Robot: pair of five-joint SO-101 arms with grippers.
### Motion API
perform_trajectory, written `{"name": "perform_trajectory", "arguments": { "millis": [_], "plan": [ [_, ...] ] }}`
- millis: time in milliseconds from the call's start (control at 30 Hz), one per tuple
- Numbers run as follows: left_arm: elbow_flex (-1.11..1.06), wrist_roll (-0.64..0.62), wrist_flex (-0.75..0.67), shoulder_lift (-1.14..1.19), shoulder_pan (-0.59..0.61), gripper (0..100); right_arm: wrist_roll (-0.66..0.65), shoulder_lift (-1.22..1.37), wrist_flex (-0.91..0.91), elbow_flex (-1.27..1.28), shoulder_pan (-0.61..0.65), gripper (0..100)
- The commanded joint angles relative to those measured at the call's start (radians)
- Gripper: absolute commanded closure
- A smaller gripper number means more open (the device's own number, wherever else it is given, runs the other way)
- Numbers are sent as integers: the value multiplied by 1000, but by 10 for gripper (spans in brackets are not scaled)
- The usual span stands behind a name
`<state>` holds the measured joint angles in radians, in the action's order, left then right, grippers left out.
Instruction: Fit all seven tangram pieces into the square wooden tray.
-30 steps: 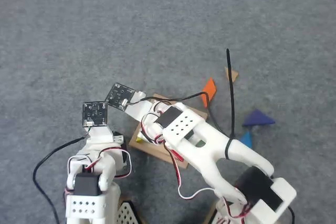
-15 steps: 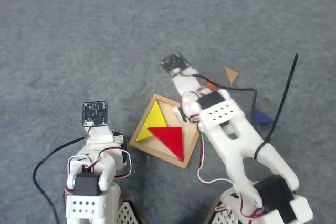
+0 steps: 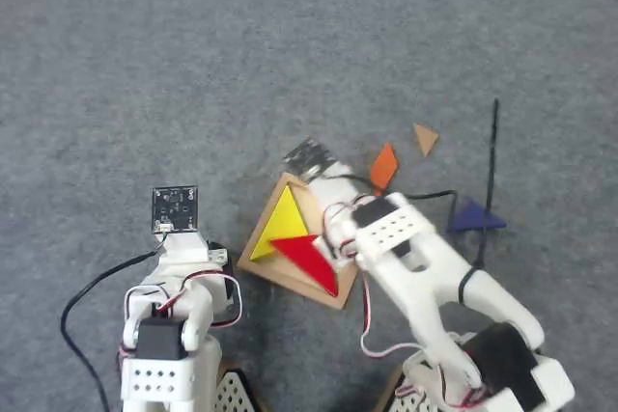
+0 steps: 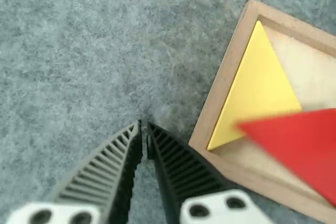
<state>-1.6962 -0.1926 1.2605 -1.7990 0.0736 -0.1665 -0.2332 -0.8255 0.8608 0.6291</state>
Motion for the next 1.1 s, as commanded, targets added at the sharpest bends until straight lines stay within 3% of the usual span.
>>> {"name": "perform_trajectory", "arguments": {
  "millis": [0, 267, 500, 800, 1067],
  "plan": [
    [13, 9, 2, -20, 6, 986, 9, -47, 13, -2, 64, 969],
    [13, 9, 2, -20, 6, 986, 9, -67, -1, -6, 58, 968],
    [13, 9, 2, -20, 6, 986, 8, -223, -97, 0, -104, 964],
    [13, 9, 2, -20, 6, 986, 17, -44, -54, -8, -157, 963],
    [13, 9, 2, -20, 6, 986, 86, 64, -47, -54, -154, 810]
  ]
}}
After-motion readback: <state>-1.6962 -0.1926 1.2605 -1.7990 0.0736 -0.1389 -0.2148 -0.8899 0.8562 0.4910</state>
